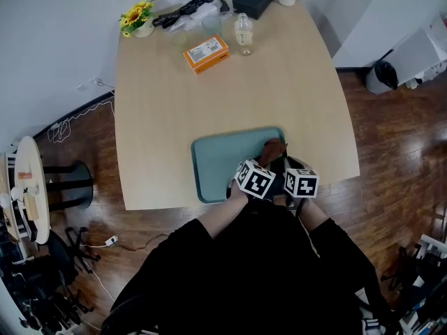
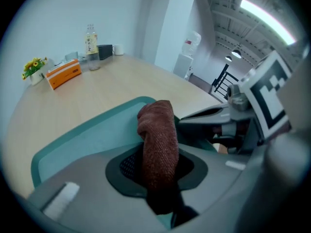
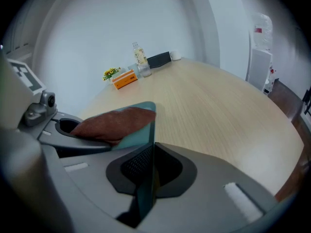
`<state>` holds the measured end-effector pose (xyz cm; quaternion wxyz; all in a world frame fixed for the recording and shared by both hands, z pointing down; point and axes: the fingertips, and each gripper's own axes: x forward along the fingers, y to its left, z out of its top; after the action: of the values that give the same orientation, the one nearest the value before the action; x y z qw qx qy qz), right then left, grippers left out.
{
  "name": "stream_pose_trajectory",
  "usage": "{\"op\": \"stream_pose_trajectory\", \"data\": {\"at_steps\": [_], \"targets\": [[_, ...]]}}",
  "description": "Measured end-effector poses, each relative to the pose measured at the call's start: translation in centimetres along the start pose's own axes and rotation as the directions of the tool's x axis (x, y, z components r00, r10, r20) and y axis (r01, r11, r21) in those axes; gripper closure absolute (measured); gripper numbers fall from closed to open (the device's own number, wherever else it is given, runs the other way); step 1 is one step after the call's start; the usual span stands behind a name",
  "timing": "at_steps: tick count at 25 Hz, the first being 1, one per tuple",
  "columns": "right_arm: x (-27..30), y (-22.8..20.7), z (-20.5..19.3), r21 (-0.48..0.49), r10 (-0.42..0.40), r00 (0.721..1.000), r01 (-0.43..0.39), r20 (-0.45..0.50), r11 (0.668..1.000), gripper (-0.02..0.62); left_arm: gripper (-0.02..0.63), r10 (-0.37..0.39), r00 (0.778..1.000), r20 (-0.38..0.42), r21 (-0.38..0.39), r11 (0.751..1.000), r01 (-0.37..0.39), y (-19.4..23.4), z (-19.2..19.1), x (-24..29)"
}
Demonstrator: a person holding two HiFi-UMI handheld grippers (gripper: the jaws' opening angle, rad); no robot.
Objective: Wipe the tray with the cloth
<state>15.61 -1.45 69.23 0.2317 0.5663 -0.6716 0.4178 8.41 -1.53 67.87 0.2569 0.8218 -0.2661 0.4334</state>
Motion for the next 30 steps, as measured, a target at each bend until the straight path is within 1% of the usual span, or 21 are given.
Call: {"op": "stream_pose_trajectory", "data": {"at_steps": [2, 4, 6, 8, 9, 10, 11, 14, 15, 16, 17, 19, 20, 22, 23, 25, 28, 29, 30], "targets": [[-0.1, -0.1, 0.0, -0.003, 0.005, 1.000, -0.005, -0.003, 1.000, 0.581, 0.531, 0.050, 0.999, 0.007, -0.018, 0.999, -0.049, 2.2, -2.4, -1.8], [0.0, -0.2, -0.1, 0.000, 0.012, 1.000, -0.012, -0.009, 1.000, 0.581, 0.532, 0.122, 0.992, 0.011, -0.048, 0.991, -0.121, 5.2, -5.5, -4.0], [0.1, -0.3, -0.2, 0.003, 0.016, 1.000, -0.016, -0.015, 1.000, 0.581, 0.532, 0.208, 0.978, 0.009, -0.094, 0.974, -0.206, 8.6, -9.0, -6.5], [0.1, -0.3, -0.2, 0.003, 0.019, 1.000, -0.019, -0.019, 1.000, 0.581, 0.532, 0.272, 0.962, -0.006, -0.162, 0.949, -0.270, 11.7, -12.5, -8.9], [0.1, -0.2, -0.2, 0.002, 0.021, 1.000, -0.021, -0.020, 1.000, 0.581, 0.532, 0.285, 0.958, -0.013, -0.197, 0.939, -0.282, 12.7, -14.1, -9.9], [0.1, -0.1, -0.2, 0.004, 0.023, 1.000, -0.023, -0.020, 1.000, 0.581, 0.531, 0.284, 0.959, -0.010, -0.222, 0.934, -0.279, 13.2, -15.3, -10.7], [0.1, 0.0, -0.2, 0.006, 0.027, 0.999, -0.027, -0.019, 1.000, 0.581, 0.532, 0.274, 0.962, 0.003, -0.234, 0.935, -0.265, 13.3, -16.0, -11.3], [0.3, 0.2, -0.2, 0.011, 0.028, 0.999, -0.028, -0.018, 1.000, 0.581, 0.532, 0.258, 0.966, 0.022, -0.206, 0.947, -0.248, 12.5, -16.5, -11.4], [0.3, 0.2, -0.2, 0.011, 0.026, 0.999, -0.026, -0.018, 1.000, 0.581, 0.531, 0.247, 0.969, 0.024, -0.195, 0.952, -0.238, 11.8, -16.2, -11.2], [0.3, 0.2, -0.3, 0.010, 0.025, 1.000, -0.025, -0.018, 1.000, 0.581, 0.531, 0.221, 0.975, 0.032, -0.185, 0.960, -0.211, 10.8, -15.5, -10.8], [0.3, 0.3, -0.2, 0.008, 0.026, 1.000, -0.025, -0.016, 1.000, 0.581, 0.532, 0.177, 0.983, 0.047, -0.172, 0.971, -0.166, 9.4, -14.5, -10.4], [0.2, 0.5, -0.1, 0.002, 0.023, 1.000, -0.023, -0.008, 1.000, 0.581, 0.532, 0.047, 0.996, 0.076, -0.114, 0.993, -0.039, 5.6, -12.0, -9.3], [0.2, 0.6, 0.0, 0.001, 0.023, 1.000, -0.023, -0.004, 1.000, 0.581, 0.532, -0.026, 0.996, 0.088, -0.076, 0.997, 0.033, 3.6, -10.7, -8.5], [0.3, 0.7, 0.0, 0.010, 0.030, 1.000, -0.030, 0.003, 0.999, 0.581, 0.532, -0.161, 0.983, 0.092, -0.025, 0.986, 0.164, -0.1, -8.2, -6.6], [0.3, 0.8, -0.1, 0.016, 0.037, 0.999, -0.037, 0.004, 0.999, 0.582, 0.531, -0.209, 0.974, 0.085, -0.015, 0.977, 0.211, -1.6, -7.2, -5.4], [0.4, 0.9, -0.1, 0.029, 0.051, 0.999, -0.051, 0.002, 0.998, 0.583, 0.532, -0.260, 0.964, 0.057, -0.029, 0.965, 0.261, -3.8, -5.2, -3.2], [0.4, 1.0, 0.2, 0.059, 0.069, 0.998, -0.068, -0.008, 0.996, 0.583, 0.532, -0.290, 0.957, 0.000, -0.093, 0.953, 0.288, -6.5, -2.7, -0.6], [0.4, 0.9, 0.2, 0.072, 0.075, 0.997, -0.075, -0.010, 0.995, 0.584, 0.547, -0.290, 0.957, -0.018, -0.090, 0.954, 0.288, -7.3, -2.3, 0.2], [0.4, 0.7, 0.2, 0.080, 0.078, 0.997, -0.077, -0.011, 0.994, 0.583, 0.532, -0.287, 0.957, -0.027, -0.072, 0.956, 0.285, -7.9, -2.1, 1.0]]}}
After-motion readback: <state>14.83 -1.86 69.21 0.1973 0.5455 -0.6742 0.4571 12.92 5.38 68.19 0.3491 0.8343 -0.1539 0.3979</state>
